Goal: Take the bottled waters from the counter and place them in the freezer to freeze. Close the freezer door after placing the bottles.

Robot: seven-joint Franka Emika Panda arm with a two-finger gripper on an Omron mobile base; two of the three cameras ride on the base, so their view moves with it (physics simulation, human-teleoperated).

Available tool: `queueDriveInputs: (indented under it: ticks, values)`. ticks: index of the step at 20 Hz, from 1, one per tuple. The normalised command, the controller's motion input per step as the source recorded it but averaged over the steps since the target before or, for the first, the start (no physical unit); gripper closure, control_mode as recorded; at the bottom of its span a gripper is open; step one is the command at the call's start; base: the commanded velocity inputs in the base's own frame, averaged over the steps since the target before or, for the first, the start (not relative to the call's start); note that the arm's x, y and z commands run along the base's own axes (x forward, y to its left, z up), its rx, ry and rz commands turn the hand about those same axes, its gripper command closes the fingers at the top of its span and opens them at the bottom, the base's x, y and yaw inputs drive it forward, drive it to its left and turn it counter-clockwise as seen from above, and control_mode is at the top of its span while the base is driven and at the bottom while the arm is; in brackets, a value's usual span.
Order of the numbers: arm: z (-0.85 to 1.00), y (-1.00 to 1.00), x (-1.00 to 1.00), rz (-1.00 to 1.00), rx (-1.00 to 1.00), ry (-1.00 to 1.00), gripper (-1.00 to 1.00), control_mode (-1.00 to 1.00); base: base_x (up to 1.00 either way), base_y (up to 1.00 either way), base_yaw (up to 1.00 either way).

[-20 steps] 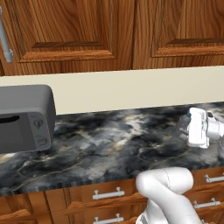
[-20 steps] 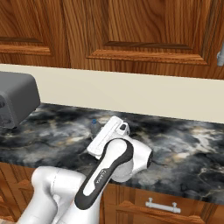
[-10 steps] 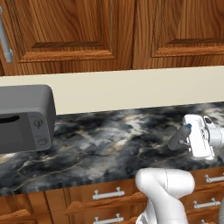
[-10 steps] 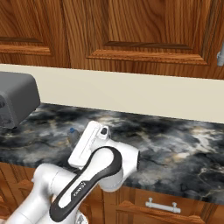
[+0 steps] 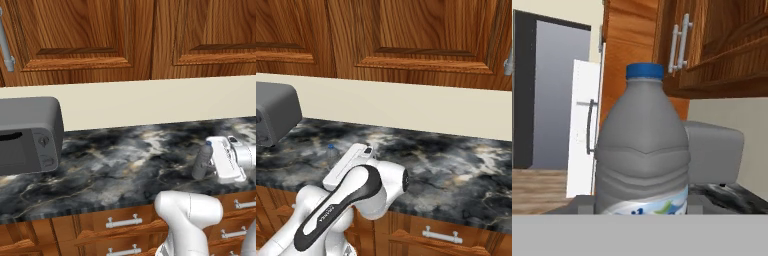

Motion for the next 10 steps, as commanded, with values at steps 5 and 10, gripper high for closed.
queueDriveInputs:
  ticks: [5, 10]
  values:
    - [0.16, 0.02, -0.27, -0.03, -0.07, 0.02, 1.00, -1.00, 0.00, 0.00, 0.00]
    - [0.13, 0.01, -0.51, 0.00, 0.01, -0.01, 1.00, -1.00, 0.00, 0.00, 0.00]
